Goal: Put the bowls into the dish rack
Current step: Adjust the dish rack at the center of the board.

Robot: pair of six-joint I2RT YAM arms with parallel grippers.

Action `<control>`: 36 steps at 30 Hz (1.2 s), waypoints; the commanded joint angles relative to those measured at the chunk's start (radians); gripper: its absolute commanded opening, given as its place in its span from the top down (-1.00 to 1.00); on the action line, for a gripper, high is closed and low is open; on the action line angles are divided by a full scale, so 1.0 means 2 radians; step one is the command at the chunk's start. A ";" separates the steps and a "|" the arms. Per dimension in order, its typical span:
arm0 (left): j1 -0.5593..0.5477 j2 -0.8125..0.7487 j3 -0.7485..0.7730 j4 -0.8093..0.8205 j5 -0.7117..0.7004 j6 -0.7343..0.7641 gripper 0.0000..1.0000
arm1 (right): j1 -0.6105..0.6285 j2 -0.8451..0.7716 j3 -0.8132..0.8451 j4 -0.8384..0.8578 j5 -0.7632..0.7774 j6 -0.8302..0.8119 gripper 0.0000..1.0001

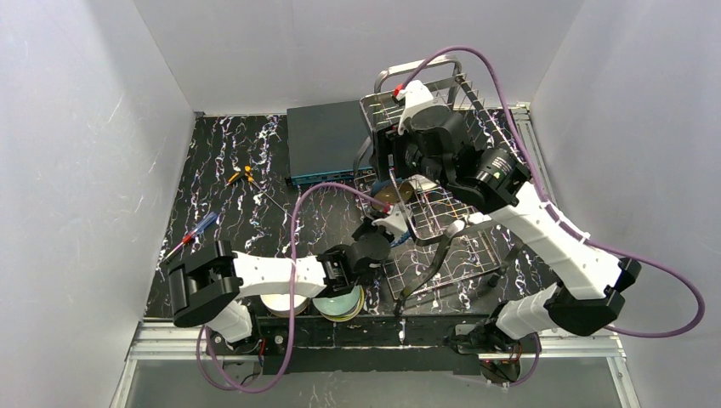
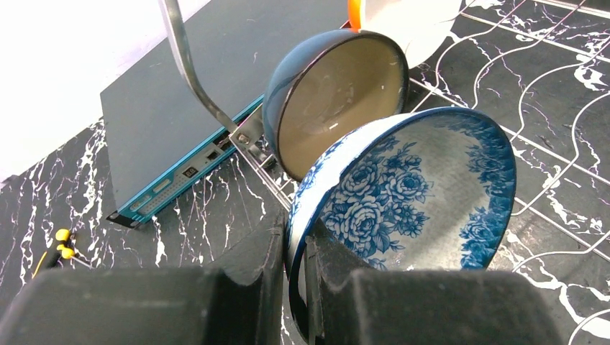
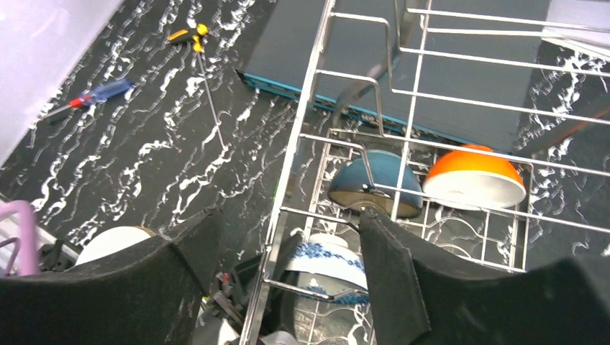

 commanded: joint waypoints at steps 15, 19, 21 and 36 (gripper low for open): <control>0.023 0.124 0.068 0.288 -0.022 0.191 1.00 | 0.010 -0.070 -0.037 0.119 -0.055 0.001 -0.80; 0.028 0.158 0.071 0.387 -0.022 0.264 1.00 | 0.010 -0.071 -0.039 0.116 -0.055 0.000 -0.81; 0.029 0.169 0.075 0.399 -0.024 0.278 1.00 | 0.010 -0.071 -0.040 0.115 -0.055 0.000 -0.81; 0.036 0.198 0.070 0.415 -0.002 0.321 1.00 | 0.010 -0.073 -0.046 0.106 -0.055 -0.001 -0.83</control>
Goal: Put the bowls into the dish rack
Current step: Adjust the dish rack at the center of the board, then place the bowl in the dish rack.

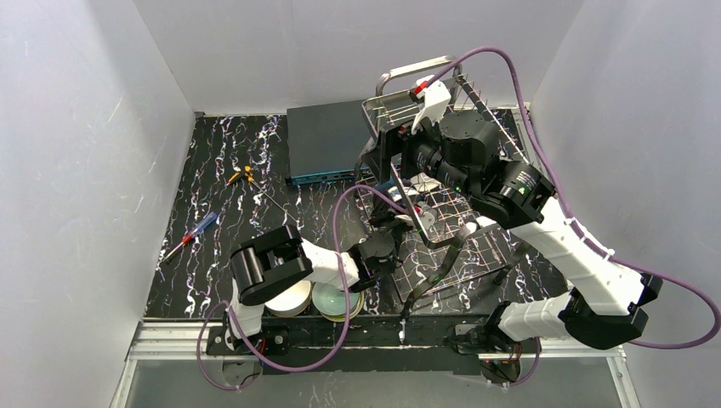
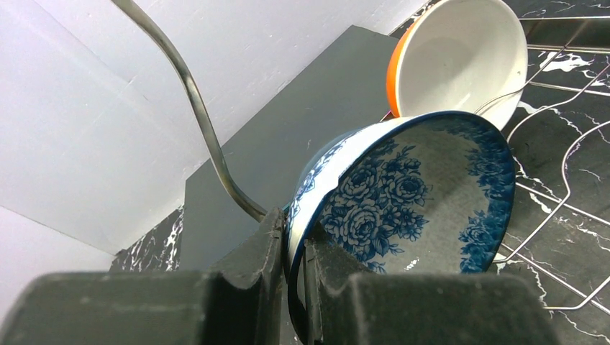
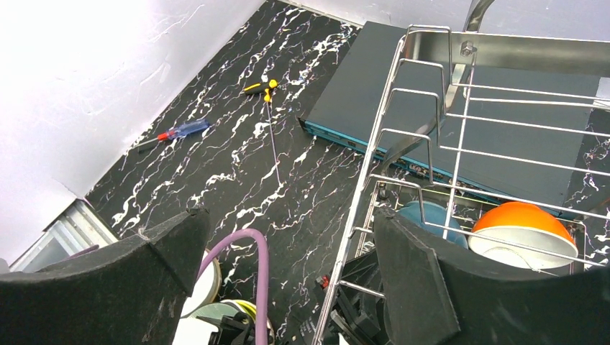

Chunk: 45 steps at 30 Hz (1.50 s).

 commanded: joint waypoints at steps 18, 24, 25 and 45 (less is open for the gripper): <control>0.007 0.049 0.037 0.054 -0.005 0.072 1.00 | 0.001 -0.014 -0.008 0.007 0.000 -0.004 -0.86; 0.003 0.052 0.032 0.053 -0.008 0.080 1.00 | 0.001 -0.013 -0.009 0.007 0.001 -0.004 -0.86; 0.001 0.053 0.030 0.053 -0.008 0.082 1.00 | 0.001 -0.013 -0.009 0.007 0.001 -0.005 -0.86; -0.015 0.069 0.099 0.054 -0.048 0.122 1.00 | 0.002 -0.018 -0.011 0.009 0.001 -0.004 -0.87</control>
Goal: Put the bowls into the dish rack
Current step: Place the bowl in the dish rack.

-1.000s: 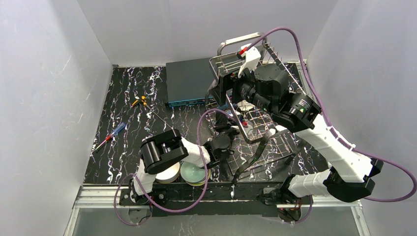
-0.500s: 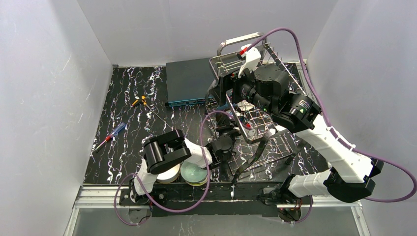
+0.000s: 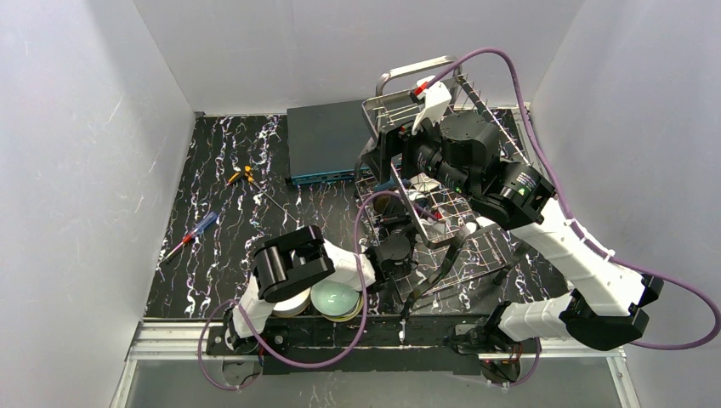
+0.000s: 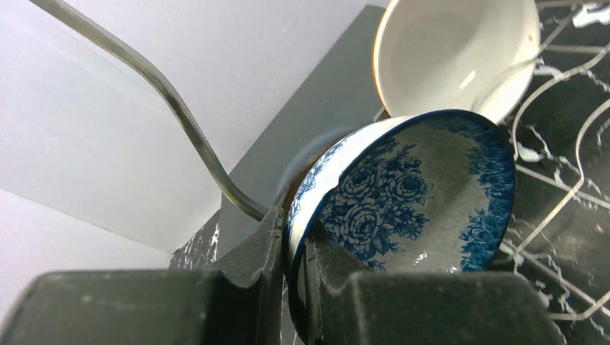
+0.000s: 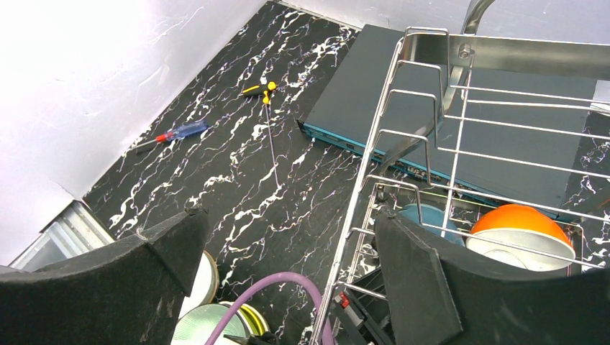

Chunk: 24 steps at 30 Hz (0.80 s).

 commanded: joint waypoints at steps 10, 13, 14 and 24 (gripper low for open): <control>0.014 0.007 0.111 0.015 0.014 0.019 1.00 | 0.001 -0.020 -0.006 0.000 0.002 -0.001 -0.87; 0.014 0.011 0.120 0.012 0.019 0.011 1.00 | 0.001 -0.023 -0.007 0.000 0.003 -0.001 -0.87; 0.014 0.011 0.122 0.008 0.023 0.005 1.00 | 0.001 -0.024 -0.008 0.000 0.003 -0.002 -0.87; 0.015 0.033 0.141 -0.006 0.066 -0.028 1.00 | 0.001 -0.027 -0.009 -0.003 0.004 -0.002 -0.88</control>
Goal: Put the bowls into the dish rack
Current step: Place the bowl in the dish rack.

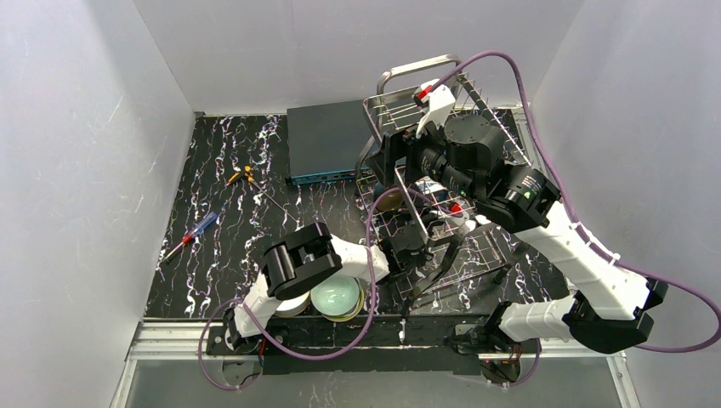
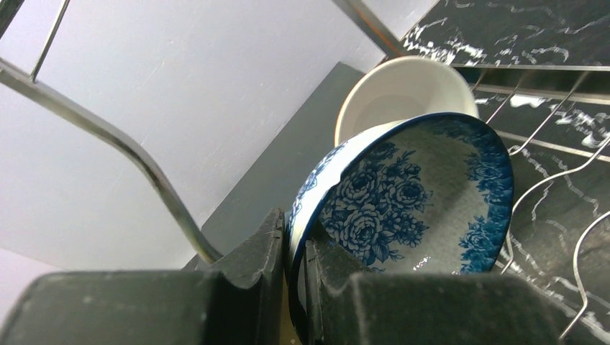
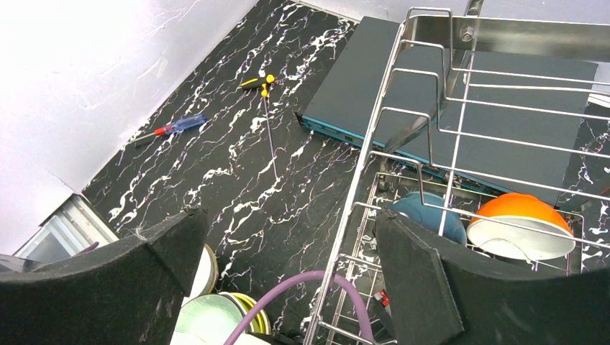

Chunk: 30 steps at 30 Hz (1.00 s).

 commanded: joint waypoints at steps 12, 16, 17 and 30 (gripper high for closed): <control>0.026 0.047 0.082 0.043 0.036 -0.047 1.00 | 0.001 -0.017 -0.001 0.004 0.005 -0.003 -0.88; 0.031 0.062 0.095 0.044 0.042 -0.055 1.00 | 0.001 -0.016 -0.001 0.003 0.005 -0.004 -0.88; 0.032 0.066 0.098 0.042 0.045 -0.058 1.00 | 0.001 -0.016 -0.001 0.002 0.006 -0.004 -0.88; 0.046 0.112 0.141 0.033 0.041 -0.032 1.00 | 0.002 -0.017 -0.002 -0.004 0.008 -0.005 -0.89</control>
